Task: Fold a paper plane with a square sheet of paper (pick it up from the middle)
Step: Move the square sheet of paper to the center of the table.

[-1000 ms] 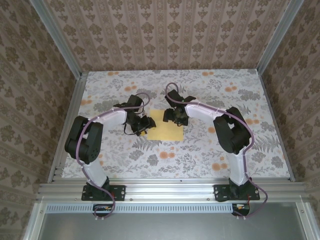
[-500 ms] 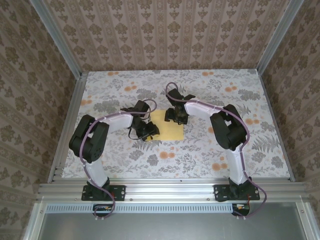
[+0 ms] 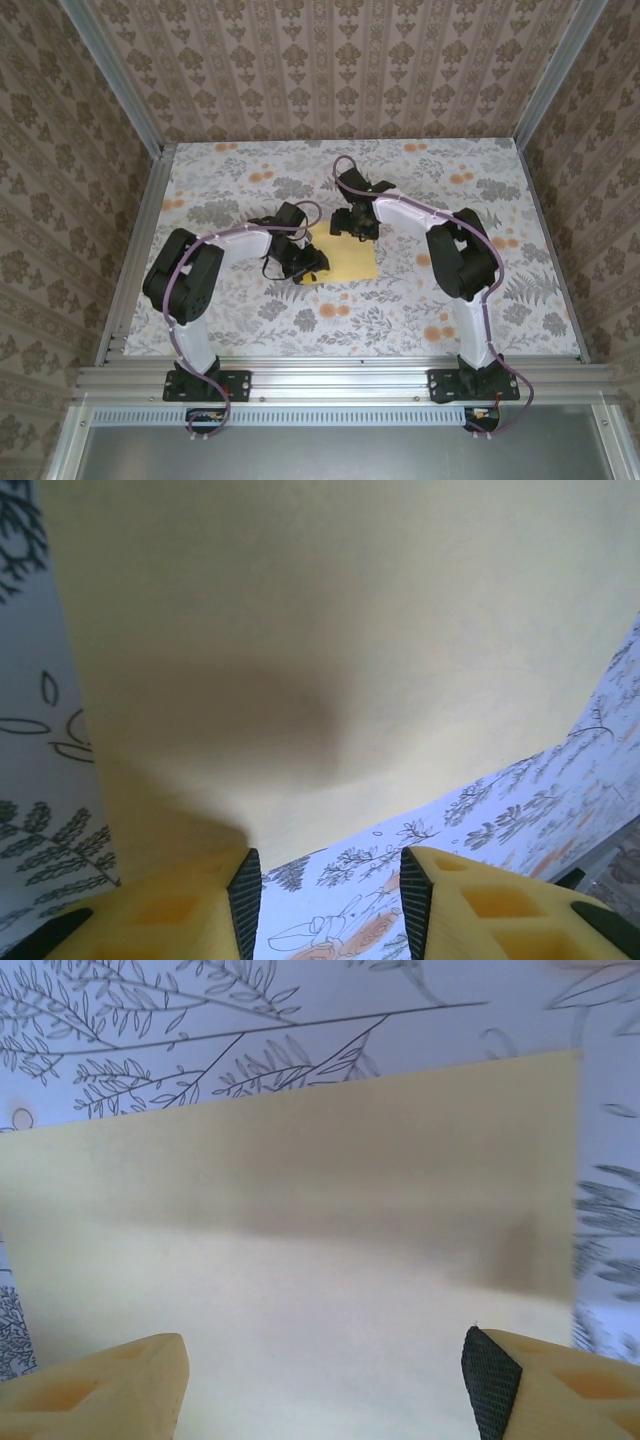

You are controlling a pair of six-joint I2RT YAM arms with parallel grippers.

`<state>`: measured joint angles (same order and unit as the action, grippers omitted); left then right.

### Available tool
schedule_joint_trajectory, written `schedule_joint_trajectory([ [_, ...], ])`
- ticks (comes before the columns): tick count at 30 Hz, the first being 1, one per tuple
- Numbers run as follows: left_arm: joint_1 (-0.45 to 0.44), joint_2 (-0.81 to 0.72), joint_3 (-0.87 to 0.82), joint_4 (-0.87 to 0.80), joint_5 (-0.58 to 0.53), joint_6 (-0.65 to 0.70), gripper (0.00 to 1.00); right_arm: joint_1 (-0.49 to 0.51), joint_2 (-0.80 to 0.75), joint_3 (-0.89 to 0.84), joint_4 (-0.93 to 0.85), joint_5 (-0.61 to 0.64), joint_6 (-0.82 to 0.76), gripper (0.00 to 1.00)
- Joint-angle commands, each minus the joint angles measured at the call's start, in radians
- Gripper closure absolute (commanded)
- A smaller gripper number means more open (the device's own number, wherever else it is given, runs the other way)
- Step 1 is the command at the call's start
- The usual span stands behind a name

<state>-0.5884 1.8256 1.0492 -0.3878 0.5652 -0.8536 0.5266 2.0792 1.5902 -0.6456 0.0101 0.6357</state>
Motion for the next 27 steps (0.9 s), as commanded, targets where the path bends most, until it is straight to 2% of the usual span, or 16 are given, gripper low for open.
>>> schedule_joint_trajectory([
  [1, 0.032, -0.077, 0.010, -0.007, 0.012, -0.028, 0.54, 0.030, -0.067, -0.011, -0.109, 0.116, 0.033, 0.18],
  [6, 0.123, -0.188, -0.046, -0.062, -0.057, -0.029, 0.49, 0.089, -0.029, 0.028, -0.184, 0.194, 0.038, 0.00],
  [9, 0.206, -0.237, -0.092, -0.091, -0.102, -0.030, 0.48, 0.119, 0.027, 0.090, -0.232, 0.227, 0.026, 0.00],
  [15, 0.308, -0.298, -0.166, -0.098, -0.123, -0.035, 0.45, 0.136, 0.106, 0.169, -0.266, 0.215, 0.003, 0.00],
  [27, 0.352, -0.310, -0.184, -0.128, -0.156, -0.018, 0.25, 0.134, 0.197, 0.181, -0.266, 0.124, -0.016, 0.00],
])
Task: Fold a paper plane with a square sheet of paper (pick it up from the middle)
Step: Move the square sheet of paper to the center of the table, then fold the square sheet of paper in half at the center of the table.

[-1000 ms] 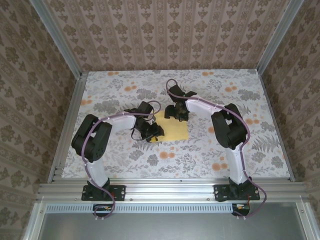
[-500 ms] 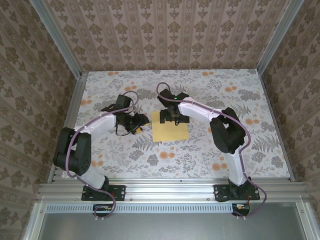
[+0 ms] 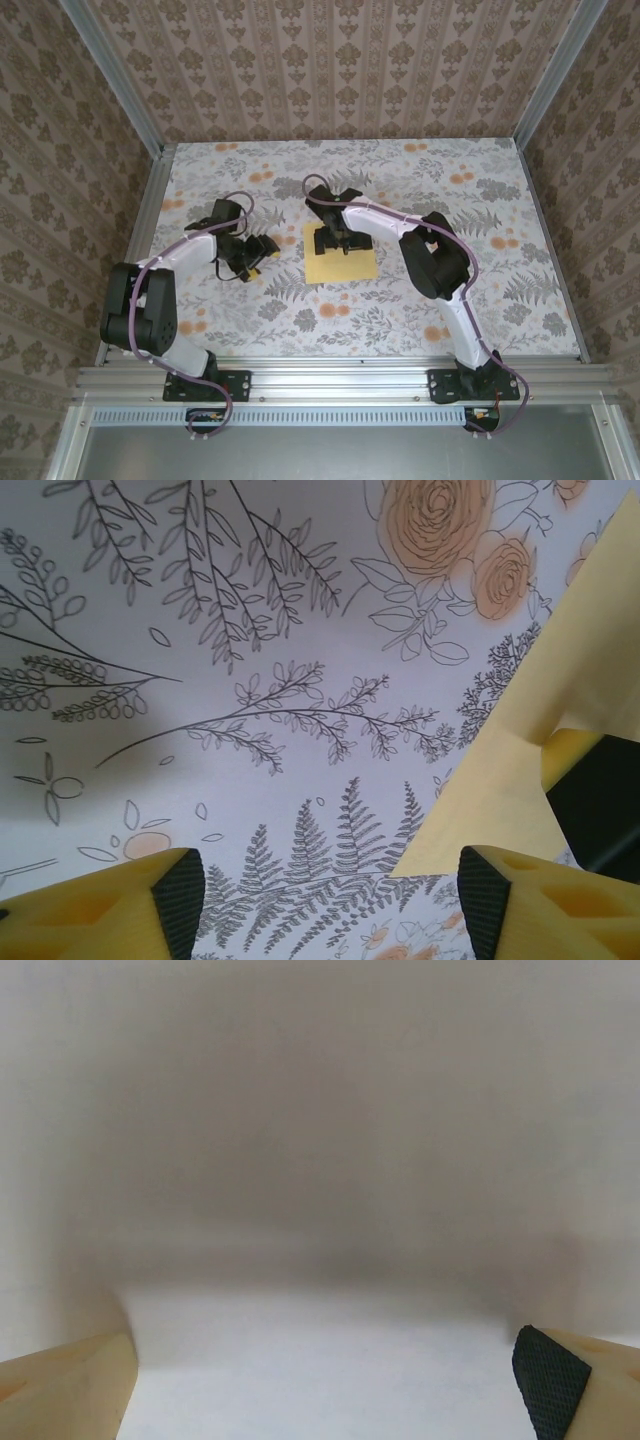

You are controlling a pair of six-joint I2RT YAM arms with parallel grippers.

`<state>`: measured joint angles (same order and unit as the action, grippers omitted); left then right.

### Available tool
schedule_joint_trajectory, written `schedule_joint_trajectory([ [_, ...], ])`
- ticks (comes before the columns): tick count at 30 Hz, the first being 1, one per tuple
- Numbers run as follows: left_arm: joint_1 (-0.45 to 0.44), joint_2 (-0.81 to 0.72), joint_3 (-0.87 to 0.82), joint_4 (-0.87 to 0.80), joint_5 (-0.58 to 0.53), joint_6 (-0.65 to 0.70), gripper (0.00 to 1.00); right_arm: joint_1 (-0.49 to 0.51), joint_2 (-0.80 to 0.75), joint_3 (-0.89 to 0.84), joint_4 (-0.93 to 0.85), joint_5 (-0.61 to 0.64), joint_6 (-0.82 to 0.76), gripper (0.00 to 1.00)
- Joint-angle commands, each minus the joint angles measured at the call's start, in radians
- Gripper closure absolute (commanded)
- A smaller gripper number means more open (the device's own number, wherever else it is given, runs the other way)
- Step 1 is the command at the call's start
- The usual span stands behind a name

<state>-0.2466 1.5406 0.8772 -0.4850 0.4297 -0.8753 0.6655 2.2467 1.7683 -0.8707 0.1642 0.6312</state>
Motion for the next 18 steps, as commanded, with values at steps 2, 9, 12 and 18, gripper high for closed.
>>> schedule_joint_trajectory([
  [2, 0.012, -0.026, -0.011, -0.031, -0.020, 0.004, 0.20, -0.006, 0.036, -0.010, -0.036, -0.040, -0.009, 0.00],
  [9, 0.020, -0.030, -0.002, -0.051, -0.032, 0.016, 0.04, -0.018, 0.075, -0.056, -0.057, -0.066, -0.014, 0.05],
  [12, 0.023, -0.031, 0.000, -0.056, -0.037, 0.018, 0.00, -0.018, 0.089, -0.072, -0.074, -0.050, -0.018, 0.07],
  [18, 0.026, -0.032, 0.011, -0.072, -0.042, 0.022, 0.00, -0.020, 0.085, -0.107, -0.049, -0.060, -0.013, 0.14],
])
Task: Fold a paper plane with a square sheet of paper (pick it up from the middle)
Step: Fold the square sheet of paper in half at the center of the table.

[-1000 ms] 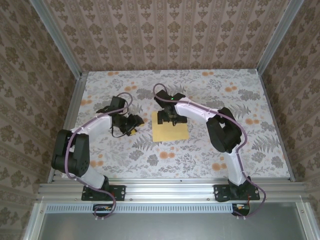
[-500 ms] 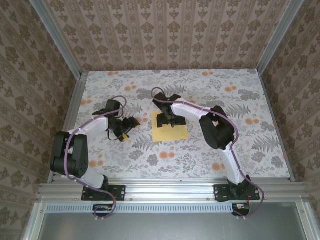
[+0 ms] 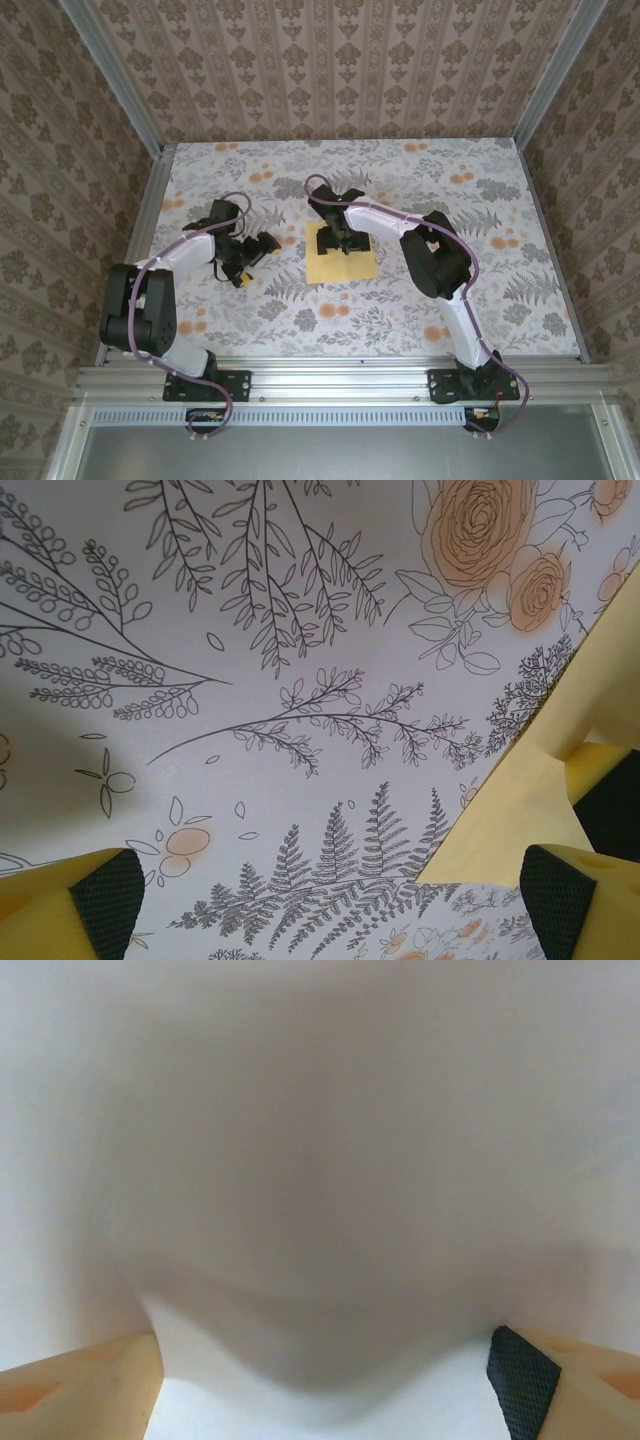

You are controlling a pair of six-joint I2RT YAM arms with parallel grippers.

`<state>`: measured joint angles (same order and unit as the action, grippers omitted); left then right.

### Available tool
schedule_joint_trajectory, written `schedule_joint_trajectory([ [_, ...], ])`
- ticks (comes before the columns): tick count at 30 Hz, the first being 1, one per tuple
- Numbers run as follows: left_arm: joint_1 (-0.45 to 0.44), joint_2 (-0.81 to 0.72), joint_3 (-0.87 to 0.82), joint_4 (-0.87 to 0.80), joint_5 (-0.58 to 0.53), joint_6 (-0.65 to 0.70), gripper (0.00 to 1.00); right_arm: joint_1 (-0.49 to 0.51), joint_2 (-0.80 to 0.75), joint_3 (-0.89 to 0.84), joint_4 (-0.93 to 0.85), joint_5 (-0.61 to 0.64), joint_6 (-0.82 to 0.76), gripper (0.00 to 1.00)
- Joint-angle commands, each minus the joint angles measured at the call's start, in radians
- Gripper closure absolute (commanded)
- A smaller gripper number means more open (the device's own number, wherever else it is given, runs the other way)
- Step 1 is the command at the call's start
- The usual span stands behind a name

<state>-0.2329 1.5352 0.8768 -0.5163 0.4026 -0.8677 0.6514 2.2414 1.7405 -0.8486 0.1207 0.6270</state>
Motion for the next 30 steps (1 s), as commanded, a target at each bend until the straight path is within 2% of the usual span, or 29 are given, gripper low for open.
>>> schedule_joint_trajectory([
  [1, 0.013, -0.026, 0.014, -0.044, -0.016, 0.017, 0.00, -0.006, 0.086, -0.081, -0.067, -0.019, -0.006, 0.15],
  [4, 0.012, -0.028, 0.019, -0.051, -0.019, 0.018, 0.00, -0.008, 0.066, -0.084, -0.045, -0.025, -0.004, 0.17],
  [7, 0.012, -0.026, 0.019, -0.053, -0.018, 0.016, 0.00, -0.017, 0.027, -0.100, 0.003, -0.057, 0.000, 0.23],
  [13, 0.012, -0.034, 0.020, -0.042, -0.011, 0.010, 0.00, -0.040, -0.085, -0.137, 0.133, -0.159, -0.002, 0.47],
  [15, 0.012, -0.040, 0.017, -0.026, 0.000, 0.009, 0.00, -0.049, -0.141, -0.169, 0.201, -0.228, -0.001, 0.57],
  [18, 0.010, -0.056, 0.004, 0.022, 0.025, 0.004, 0.00, -0.066, -0.218, -0.230, 0.326, -0.356, 0.016, 0.66],
  [24, -0.010, -0.079, -0.023, 0.171, 0.108, -0.002, 0.00, -0.121, -0.349, -0.392, 0.638, -0.628, 0.122, 0.69],
  [30, -0.072, -0.057, -0.024, 0.307, 0.142, -0.008, 0.03, -0.181, -0.342, -0.525, 0.846, -0.798, 0.205, 0.69],
])
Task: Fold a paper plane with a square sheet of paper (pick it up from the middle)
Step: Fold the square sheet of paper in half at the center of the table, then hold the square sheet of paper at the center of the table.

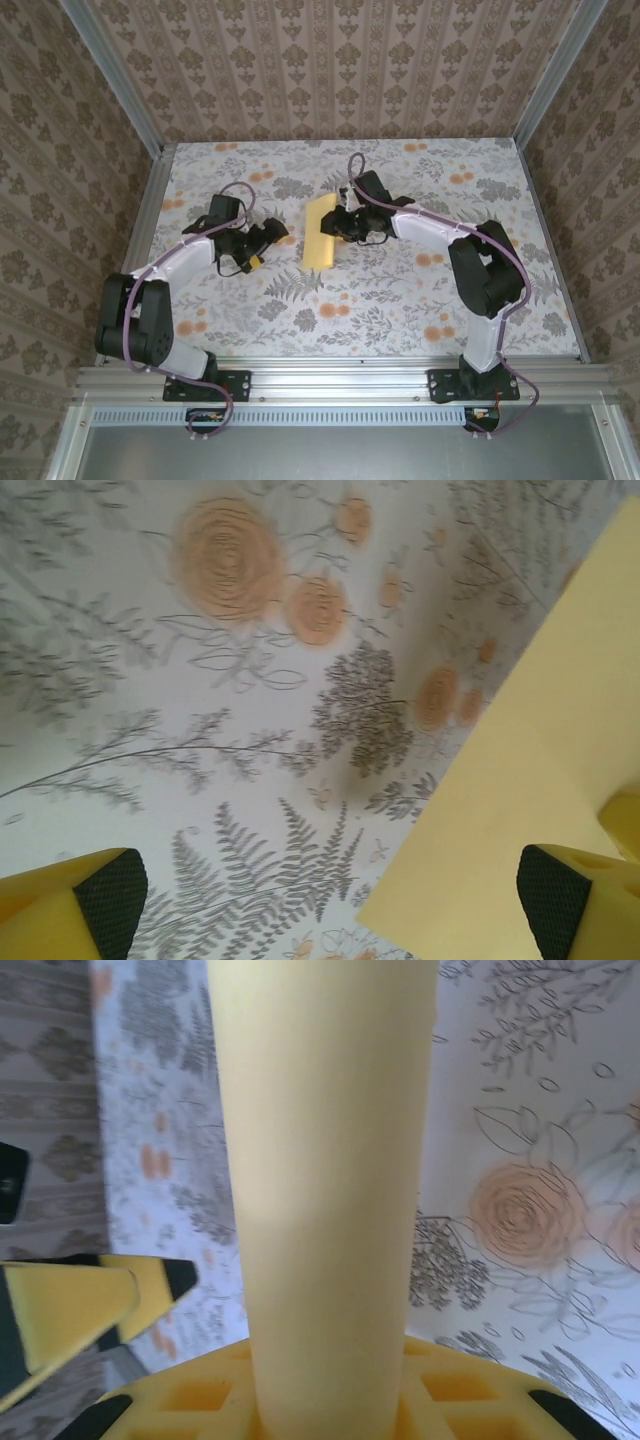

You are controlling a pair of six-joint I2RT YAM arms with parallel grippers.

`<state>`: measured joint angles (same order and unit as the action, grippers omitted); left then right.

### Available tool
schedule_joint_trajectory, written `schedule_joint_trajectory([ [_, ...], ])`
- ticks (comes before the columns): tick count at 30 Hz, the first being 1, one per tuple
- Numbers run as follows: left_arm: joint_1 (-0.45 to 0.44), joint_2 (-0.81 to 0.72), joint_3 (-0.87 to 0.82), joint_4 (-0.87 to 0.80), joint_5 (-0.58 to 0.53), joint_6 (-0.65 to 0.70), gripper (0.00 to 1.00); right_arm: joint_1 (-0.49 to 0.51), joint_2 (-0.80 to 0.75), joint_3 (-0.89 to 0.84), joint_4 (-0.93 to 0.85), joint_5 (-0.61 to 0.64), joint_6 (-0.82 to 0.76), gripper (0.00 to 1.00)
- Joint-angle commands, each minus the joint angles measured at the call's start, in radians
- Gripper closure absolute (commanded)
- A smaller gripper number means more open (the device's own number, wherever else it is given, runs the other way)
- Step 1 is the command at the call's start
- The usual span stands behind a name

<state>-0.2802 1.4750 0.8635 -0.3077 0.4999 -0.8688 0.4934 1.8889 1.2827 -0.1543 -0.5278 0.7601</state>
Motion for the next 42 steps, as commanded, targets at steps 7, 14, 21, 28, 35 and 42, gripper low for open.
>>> schedule_joint_trajectory([
  [7, -0.092, 0.081, -0.016, 0.225, 0.058, -0.041, 0.21, -0.054, 0.091, -0.124, 0.194, -0.184, 0.039, 0.69],
  [14, -0.169, 0.182, 0.052, 0.241, 0.052, -0.031, 0.44, -0.069, 0.141, -0.118, 0.120, -0.157, -0.043, 0.66],
  [21, -0.252, 0.290, 0.114, 0.247, 0.029, -0.049, 0.68, -0.078, 0.144, -0.120, 0.080, -0.131, -0.076, 0.67],
  [28, -0.274, 0.358, 0.160, 0.153, -0.018, -0.040, 0.78, -0.081, 0.138, -0.112, 0.057, -0.121, -0.076, 0.65],
  [35, -0.281, 0.399, 0.195, 0.070, -0.027, -0.008, 0.82, -0.081, 0.082, -0.084, -0.045, -0.051, -0.073, 0.55],
  [42, -0.292, 0.427, 0.234, 0.012, -0.038, 0.020, 0.83, -0.061, 0.009, -0.056, -0.209, 0.147, -0.097, 0.45],
])
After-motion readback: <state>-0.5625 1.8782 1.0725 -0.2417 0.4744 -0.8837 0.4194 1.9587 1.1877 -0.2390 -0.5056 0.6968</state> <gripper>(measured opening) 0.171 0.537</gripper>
